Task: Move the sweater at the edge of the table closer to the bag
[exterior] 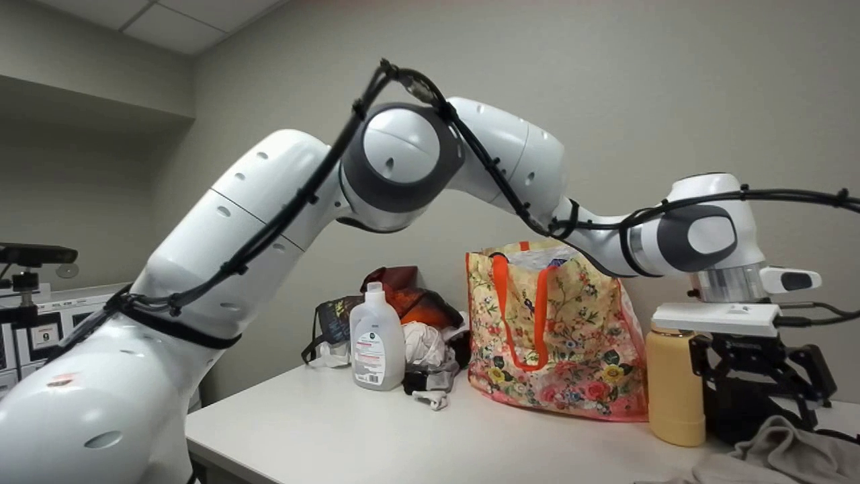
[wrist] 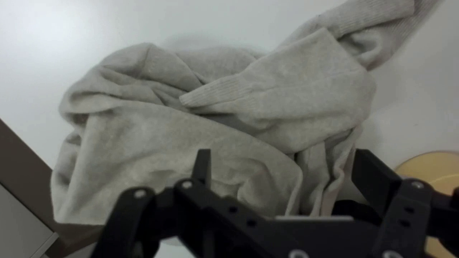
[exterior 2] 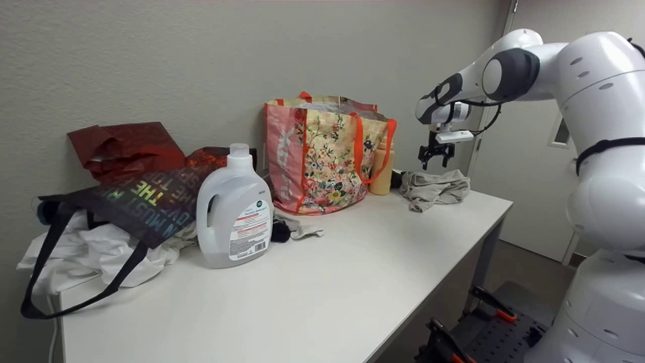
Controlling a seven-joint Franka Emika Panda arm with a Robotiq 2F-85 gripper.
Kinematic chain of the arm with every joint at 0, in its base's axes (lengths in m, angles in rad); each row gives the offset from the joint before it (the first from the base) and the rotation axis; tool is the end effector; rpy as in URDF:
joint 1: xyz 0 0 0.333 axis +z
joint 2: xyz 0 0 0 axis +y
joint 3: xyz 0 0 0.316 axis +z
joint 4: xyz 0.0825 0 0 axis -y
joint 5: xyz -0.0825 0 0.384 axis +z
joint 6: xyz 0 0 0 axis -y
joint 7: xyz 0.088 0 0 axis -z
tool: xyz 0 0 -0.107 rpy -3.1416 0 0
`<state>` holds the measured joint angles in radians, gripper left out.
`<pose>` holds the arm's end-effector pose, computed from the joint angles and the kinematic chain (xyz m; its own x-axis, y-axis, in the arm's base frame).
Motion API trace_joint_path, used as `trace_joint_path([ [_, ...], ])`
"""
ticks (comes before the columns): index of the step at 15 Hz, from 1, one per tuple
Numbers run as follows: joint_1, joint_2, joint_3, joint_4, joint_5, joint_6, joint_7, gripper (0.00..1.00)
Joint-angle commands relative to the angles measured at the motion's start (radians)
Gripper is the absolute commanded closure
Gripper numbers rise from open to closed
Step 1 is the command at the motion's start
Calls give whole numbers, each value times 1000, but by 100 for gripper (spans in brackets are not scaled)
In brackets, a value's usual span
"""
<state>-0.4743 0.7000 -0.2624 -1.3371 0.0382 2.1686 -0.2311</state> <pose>0.5848 -0.4664 0.3405 0.8976 -0.4257 0.1148 -0.4398 -0.8831 0.1637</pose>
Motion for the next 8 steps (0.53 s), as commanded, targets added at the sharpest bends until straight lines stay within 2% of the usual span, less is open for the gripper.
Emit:
trace_joint_path([
  [1,-67,167,33,247,59,-83,10,0],
  [8,-159,432,46,596,88,-168,25,0],
])
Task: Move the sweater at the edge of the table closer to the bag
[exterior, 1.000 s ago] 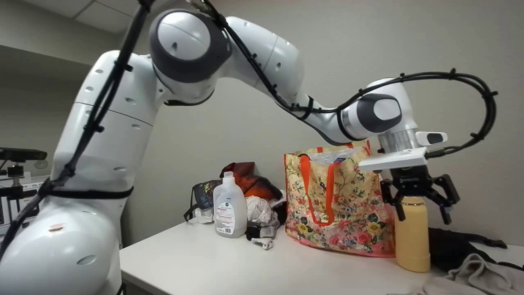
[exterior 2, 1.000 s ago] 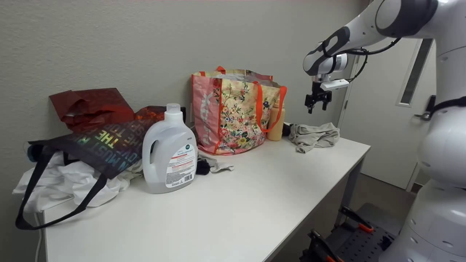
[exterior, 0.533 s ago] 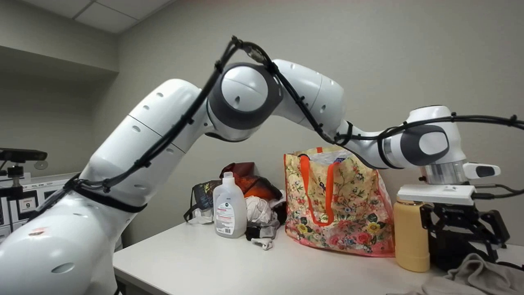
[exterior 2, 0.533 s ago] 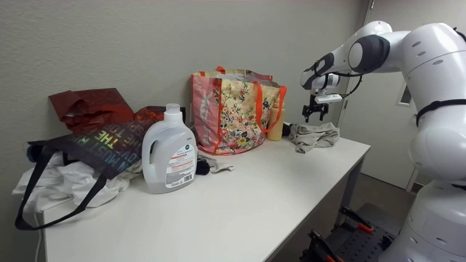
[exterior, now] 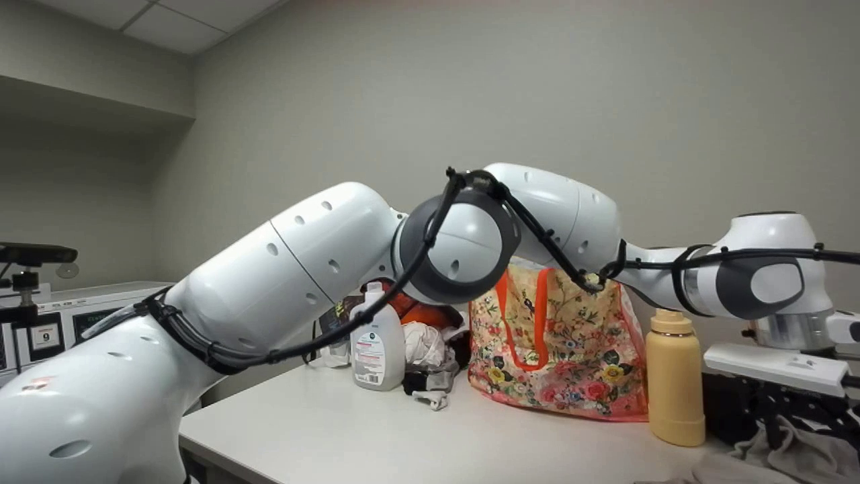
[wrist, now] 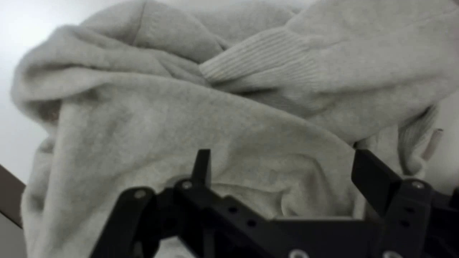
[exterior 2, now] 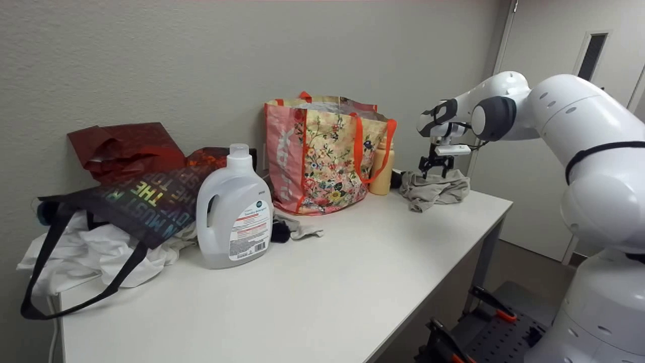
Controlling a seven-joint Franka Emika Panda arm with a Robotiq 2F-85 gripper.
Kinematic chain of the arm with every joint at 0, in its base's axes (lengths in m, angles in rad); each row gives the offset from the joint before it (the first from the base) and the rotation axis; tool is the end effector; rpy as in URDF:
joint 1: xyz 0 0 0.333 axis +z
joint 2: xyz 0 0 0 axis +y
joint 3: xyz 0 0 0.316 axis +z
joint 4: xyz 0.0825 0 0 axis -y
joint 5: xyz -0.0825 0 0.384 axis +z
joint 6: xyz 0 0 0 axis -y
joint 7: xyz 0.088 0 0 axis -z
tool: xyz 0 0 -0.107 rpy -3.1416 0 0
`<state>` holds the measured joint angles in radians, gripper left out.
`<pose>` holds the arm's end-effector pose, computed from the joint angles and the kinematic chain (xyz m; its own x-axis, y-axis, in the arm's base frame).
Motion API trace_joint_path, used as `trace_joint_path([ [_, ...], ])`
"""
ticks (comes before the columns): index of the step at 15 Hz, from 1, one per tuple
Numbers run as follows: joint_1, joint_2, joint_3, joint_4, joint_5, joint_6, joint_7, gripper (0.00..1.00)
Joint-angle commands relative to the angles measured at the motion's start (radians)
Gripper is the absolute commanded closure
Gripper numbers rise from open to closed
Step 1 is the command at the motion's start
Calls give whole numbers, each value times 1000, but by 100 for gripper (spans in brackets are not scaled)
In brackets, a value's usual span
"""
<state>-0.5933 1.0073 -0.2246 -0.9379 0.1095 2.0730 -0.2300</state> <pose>0.6020 -0.5276 0.2828 0.8663 -0.4848 0.1201 -0.4973 -0.8596 0.1173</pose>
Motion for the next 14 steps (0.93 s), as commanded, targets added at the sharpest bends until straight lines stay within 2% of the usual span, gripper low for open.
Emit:
trace_joint_path([
  [1,-52,162,7,244,14,-87,30,0],
  [5,-126,303,11,373,14,-107,4,0],
  [7,-159,332,53,379,-26,-95,9,0],
  [8,-170,353,63,401,-32,-98,10,25],
  [10,-183,384,79,441,-41,-115,11,33],
  [14,-174,399,99,530,-60,-196,13,64],
])
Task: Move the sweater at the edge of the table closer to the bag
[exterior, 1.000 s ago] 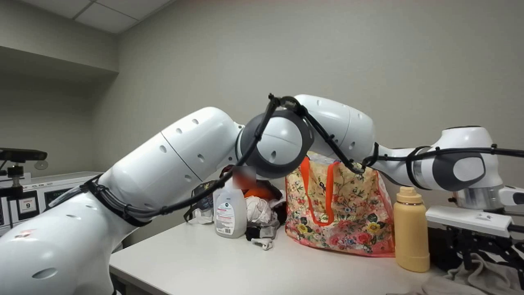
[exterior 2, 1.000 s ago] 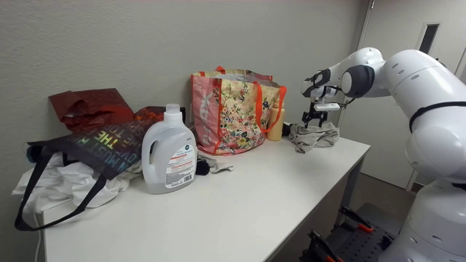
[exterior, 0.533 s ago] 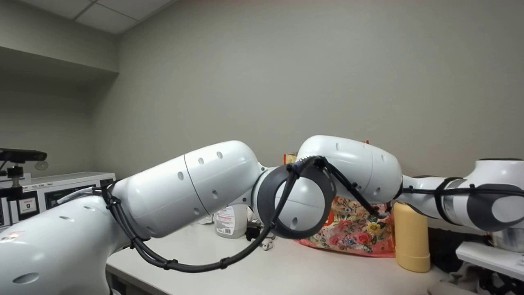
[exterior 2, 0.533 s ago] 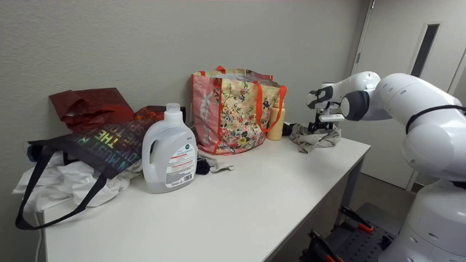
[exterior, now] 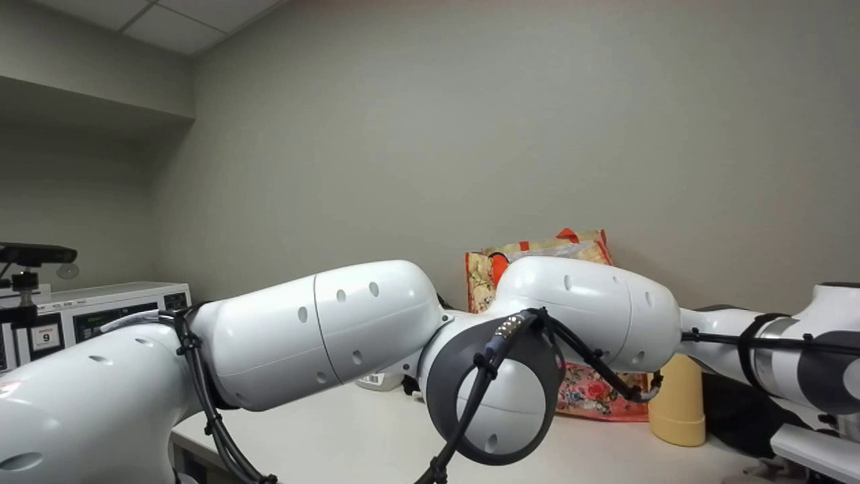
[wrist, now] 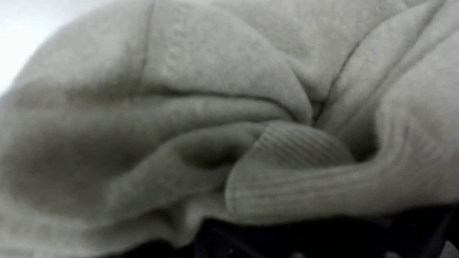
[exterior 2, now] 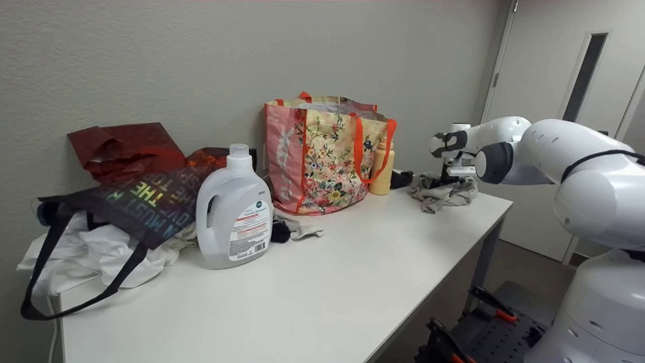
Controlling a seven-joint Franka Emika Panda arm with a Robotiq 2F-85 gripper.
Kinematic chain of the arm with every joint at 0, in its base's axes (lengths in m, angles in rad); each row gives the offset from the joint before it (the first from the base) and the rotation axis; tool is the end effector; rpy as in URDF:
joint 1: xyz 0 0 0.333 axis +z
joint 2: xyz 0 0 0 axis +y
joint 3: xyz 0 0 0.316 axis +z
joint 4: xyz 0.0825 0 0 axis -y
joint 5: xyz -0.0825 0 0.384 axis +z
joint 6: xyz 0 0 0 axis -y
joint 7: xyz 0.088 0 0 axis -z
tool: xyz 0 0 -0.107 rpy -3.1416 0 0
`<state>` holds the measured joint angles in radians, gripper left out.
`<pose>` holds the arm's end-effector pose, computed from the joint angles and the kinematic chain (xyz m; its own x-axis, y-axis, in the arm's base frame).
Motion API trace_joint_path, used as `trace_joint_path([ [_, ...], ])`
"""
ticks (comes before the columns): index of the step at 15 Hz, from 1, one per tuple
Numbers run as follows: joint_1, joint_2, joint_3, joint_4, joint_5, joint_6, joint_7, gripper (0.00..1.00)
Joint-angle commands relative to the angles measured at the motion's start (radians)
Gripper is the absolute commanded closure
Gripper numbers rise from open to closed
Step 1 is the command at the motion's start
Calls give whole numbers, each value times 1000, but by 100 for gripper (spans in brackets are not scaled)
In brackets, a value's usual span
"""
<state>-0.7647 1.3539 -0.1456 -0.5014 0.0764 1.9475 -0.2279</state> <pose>0.5603 -0.5932 0.1961 0.8323 -0.5487 0.0783 -0.5540 -0.8278 0.0887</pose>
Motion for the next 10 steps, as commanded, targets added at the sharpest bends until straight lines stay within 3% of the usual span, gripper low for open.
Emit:
trace_joint_path([
  [1,-5,54,20,109,-35,-94,10,71],
  [4,11,46,-5,136,-81,-203,30,93],
  [6,12,39,-14,148,-114,-298,27,97],
  [7,24,-33,-25,30,-113,-287,13,98],
  [10,38,-66,-37,45,-139,-396,10,94],
])
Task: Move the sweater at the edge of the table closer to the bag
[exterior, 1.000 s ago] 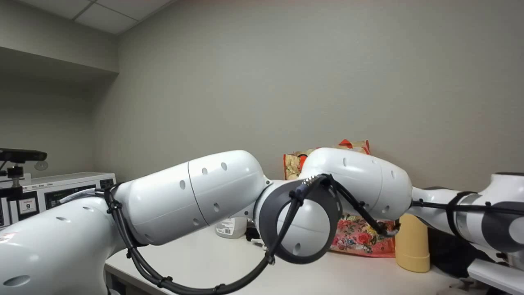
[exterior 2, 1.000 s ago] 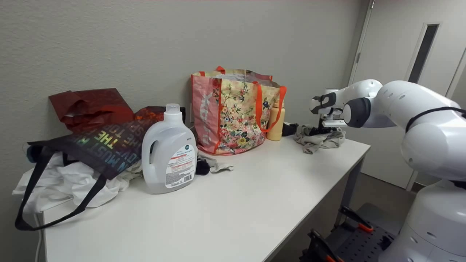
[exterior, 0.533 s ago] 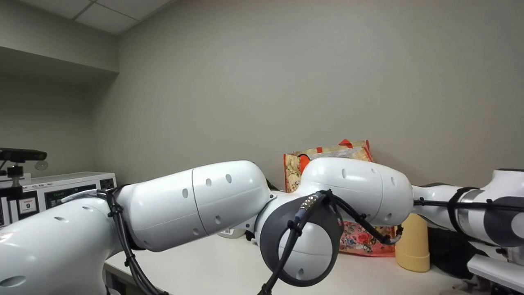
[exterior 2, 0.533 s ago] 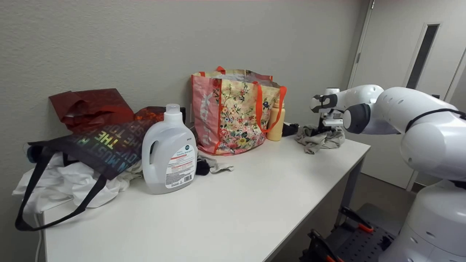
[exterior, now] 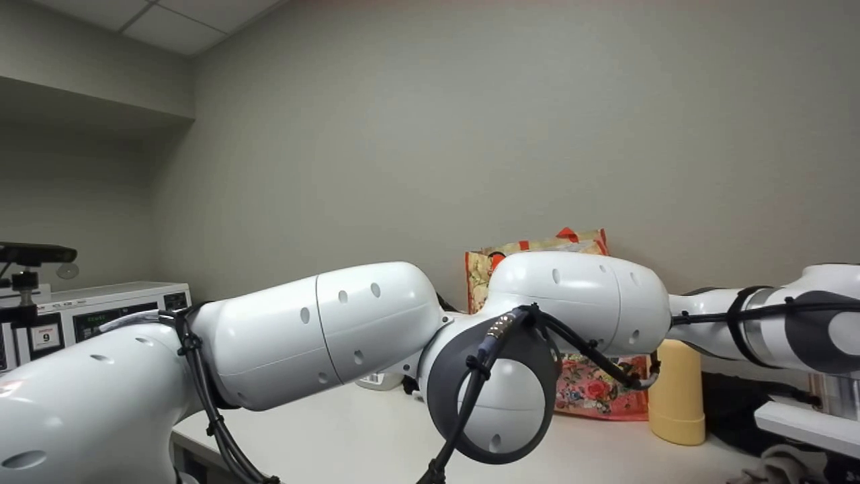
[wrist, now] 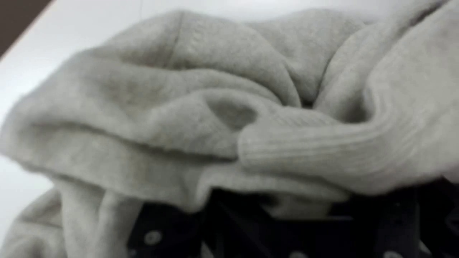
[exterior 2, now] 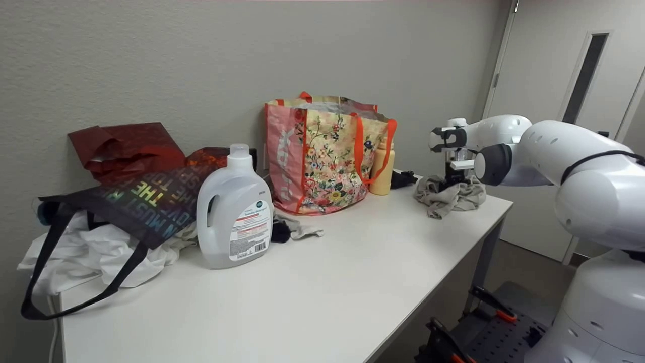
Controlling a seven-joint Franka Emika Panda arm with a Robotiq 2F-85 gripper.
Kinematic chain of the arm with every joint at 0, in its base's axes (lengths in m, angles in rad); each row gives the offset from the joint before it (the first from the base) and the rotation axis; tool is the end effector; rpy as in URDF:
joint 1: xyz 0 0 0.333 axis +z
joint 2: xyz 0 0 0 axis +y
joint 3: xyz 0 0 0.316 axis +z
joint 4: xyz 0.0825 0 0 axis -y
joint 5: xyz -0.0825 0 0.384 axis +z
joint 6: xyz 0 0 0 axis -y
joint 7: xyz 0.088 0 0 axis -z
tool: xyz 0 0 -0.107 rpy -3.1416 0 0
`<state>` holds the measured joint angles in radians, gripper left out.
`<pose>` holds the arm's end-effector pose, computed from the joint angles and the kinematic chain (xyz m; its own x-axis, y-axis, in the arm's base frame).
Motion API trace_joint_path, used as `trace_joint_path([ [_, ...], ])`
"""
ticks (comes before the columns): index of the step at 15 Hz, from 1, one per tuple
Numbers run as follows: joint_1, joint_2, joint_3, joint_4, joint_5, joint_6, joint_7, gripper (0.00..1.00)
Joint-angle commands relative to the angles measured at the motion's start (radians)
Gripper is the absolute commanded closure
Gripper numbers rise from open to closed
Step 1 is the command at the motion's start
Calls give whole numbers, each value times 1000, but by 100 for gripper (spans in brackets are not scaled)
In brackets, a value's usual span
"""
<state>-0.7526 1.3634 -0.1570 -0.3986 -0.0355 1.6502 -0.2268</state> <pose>0.5464 -0.5775 0.2132 0.8305 -0.5371 -0.1476 -0.5162 -0.8417 0.1582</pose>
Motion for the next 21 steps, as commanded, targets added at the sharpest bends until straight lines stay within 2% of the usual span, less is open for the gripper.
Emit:
trace_joint_path([
  [1,24,-35,-17,56,-43,-194,13,94],
  [2,47,-111,-27,-43,-42,-204,14,94],
  [3,50,-99,-12,29,-52,-292,7,94],
  [4,67,-144,-8,-6,-53,-332,4,94],
  [10,167,-251,-20,-1,-97,-526,10,94],
  [16,257,-276,4,-16,-96,-683,-98,94],
  [21,341,-261,27,16,-100,-752,-178,94],
])
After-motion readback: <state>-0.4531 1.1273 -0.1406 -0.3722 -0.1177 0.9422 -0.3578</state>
